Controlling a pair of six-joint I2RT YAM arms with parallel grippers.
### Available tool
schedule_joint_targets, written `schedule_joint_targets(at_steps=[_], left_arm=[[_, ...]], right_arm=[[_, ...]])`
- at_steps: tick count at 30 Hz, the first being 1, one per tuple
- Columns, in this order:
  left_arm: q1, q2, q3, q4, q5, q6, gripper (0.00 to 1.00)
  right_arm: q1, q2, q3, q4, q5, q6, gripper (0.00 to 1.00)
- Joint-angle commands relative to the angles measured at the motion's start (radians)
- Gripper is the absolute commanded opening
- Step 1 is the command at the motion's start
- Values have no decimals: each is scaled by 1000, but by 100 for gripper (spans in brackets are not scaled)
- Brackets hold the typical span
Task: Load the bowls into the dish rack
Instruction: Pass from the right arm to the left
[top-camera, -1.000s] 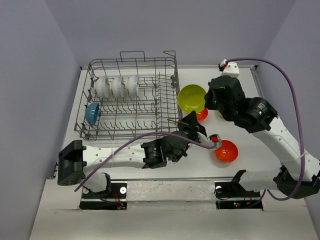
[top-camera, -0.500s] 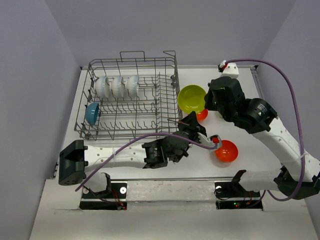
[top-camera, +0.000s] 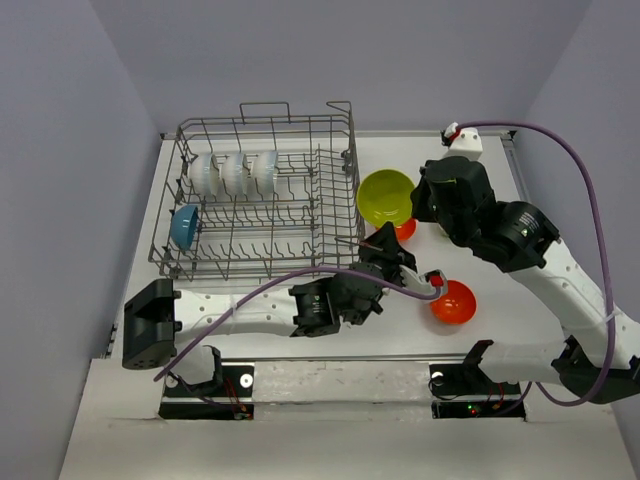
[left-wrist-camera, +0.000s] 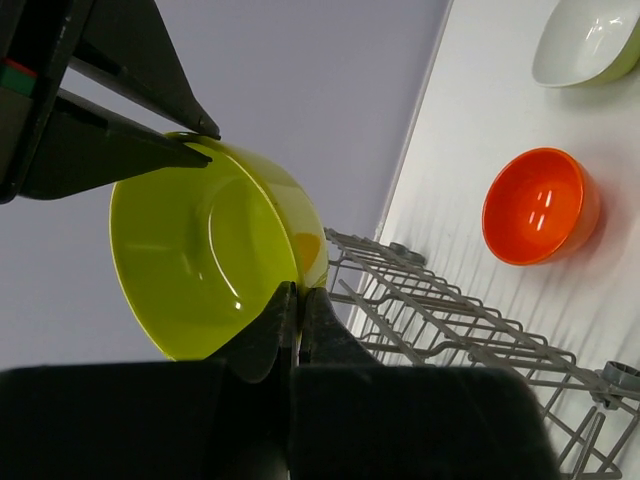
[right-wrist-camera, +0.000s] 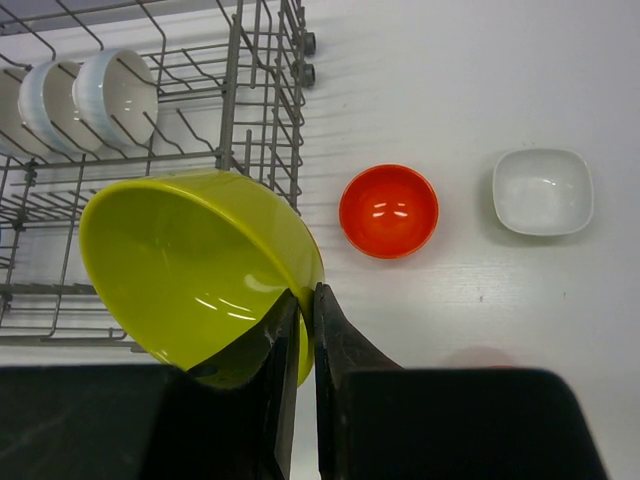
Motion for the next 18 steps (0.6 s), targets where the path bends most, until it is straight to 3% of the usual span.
schedule_joint_targets(at_steps=[1,18], left_arm=[[-5,-3,73,89,-36,28,0],[-13,44,113,117,-68,58,0]], right_arm=[[3,-40,-19,46,22,34,16],[3,-95,-82,44,31,51,28]])
